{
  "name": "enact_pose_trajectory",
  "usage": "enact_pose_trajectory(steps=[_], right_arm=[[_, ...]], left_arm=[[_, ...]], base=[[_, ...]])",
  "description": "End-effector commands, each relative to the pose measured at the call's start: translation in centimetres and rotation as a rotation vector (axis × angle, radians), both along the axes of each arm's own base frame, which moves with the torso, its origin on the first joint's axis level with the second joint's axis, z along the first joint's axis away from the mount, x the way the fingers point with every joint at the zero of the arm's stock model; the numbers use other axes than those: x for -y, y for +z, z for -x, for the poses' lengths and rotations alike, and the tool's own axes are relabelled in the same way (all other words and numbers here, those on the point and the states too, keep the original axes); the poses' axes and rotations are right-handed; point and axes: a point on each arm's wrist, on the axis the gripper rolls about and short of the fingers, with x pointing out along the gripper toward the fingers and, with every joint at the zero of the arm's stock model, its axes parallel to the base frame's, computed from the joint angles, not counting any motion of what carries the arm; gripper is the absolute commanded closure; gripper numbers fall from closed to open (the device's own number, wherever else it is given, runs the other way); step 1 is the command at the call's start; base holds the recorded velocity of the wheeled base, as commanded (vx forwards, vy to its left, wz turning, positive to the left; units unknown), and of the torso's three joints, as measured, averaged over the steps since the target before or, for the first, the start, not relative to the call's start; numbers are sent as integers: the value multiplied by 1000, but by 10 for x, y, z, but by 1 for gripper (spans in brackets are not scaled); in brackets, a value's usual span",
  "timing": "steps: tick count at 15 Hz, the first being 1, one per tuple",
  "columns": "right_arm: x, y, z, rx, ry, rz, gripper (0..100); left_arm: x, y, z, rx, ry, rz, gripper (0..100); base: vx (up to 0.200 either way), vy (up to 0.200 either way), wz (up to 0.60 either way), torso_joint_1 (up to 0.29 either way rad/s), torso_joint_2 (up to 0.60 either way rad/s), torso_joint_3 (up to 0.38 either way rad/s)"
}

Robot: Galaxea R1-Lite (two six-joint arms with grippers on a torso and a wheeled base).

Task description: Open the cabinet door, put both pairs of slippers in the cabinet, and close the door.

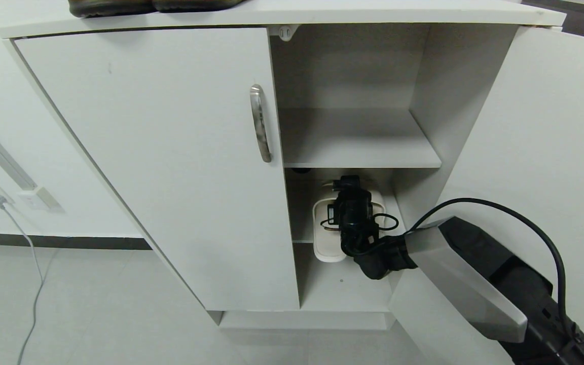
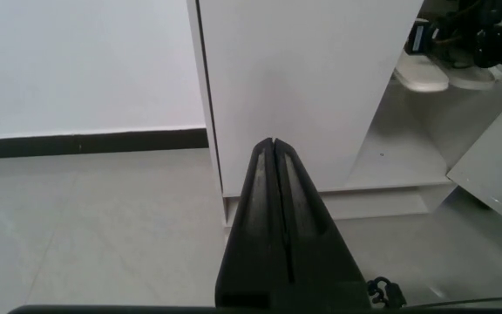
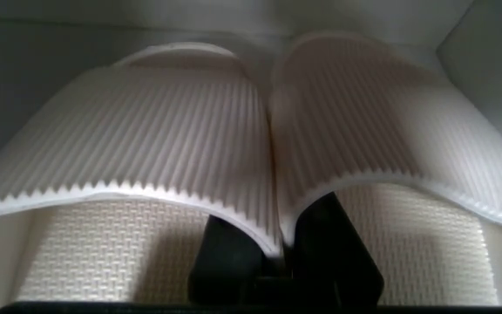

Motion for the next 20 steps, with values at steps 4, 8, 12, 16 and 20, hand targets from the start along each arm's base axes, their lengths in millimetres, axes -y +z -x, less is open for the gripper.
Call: enact_pose_trajectory(steps=[4,8,12,16,20], right_arm=[[5,-2,-13,20,-22,-15,100],[5,-4,-13,11,-22,-9,100],[5,-5,-11,4,-22,-5,0],[9,8,8,-7,-25,-7,0],[18,24,52,-12,-2,-1,0]], left_arm=[[0,0,0,-2,6,1,100],[0,0,0,-2,6,1,100],[0,0,0,-2,8,1,100],[0,0,0,-2,8,1,100],[0,0,0,-2,8,1,100]], base=[[0,0,0,0,0,0],[0,0,0,0,0,0],[0,0,0,0,0,0],[0,0,0,0,0,0],[0,0,0,0,0,0]])
